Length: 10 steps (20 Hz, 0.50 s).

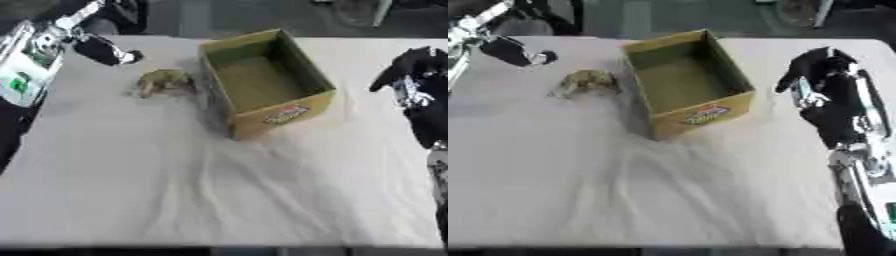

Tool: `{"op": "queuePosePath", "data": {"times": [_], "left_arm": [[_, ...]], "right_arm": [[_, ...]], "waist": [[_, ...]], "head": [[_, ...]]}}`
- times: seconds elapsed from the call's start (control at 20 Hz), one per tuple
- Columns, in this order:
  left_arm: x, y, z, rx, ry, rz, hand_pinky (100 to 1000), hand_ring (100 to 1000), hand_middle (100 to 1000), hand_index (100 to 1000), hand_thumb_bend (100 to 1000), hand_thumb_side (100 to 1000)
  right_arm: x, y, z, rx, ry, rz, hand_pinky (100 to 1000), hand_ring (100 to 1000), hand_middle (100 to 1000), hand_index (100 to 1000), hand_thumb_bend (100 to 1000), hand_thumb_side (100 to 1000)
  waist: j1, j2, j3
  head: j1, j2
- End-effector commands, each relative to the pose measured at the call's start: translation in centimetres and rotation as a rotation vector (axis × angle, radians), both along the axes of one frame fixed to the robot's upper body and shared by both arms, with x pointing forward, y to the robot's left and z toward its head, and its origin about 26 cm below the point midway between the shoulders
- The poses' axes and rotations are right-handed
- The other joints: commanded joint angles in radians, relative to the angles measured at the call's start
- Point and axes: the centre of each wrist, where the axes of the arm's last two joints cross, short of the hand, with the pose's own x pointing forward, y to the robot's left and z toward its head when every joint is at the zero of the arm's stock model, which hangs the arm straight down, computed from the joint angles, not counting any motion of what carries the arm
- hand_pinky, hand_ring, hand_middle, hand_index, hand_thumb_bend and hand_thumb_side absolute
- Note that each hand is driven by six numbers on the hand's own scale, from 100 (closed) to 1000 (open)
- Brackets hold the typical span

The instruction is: Pick up objects on the table and place them in the box.

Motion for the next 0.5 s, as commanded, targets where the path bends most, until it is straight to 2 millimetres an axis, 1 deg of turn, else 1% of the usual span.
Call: {"op": "queuePosePath", "data": {"times": [0.05, 0.25, 0.4, 0.5], "left_arm": [[0.2, 0.1, 1.3, 0.012, -0.035, 0.004, 818, 820, 800, 815, 552, 124], [1.7, -1.3, -0.5, 0.017, 0.027, 0.062, 809, 818, 795, 812, 581, 132], [2.5, -1.0, -1.9, 0.039, 0.031, 0.093, 798, 812, 788, 805, 605, 141], [2.9, -0.7, -2.9, 0.057, 0.023, 0.108, 797, 811, 787, 803, 603, 145]], "right_arm": [[0.1, -0.1, 1.0, -0.011, -0.033, 0.008, 445, 465, 434, 514, 100, 106], [0.2, 0.3, 1.1, -0.007, -0.037, 0.020, 445, 465, 434, 514, 100, 109], [0.2, 0.3, 1.2, -0.008, -0.040, 0.024, 445, 465, 434, 514, 100, 108], [0.3, 0.4, 1.3, -0.008, -0.043, 0.027, 445, 465, 434, 514, 100, 108]], "waist": [[-0.001, -0.010, -0.007], [-0.003, -0.003, -0.026], [-0.003, 0.001, -0.032], [-0.002, 0.003, -0.036]], "head": [[0.012, 0.002], [0.026, -0.011], [0.033, -0.012], [0.035, -0.015]]}}
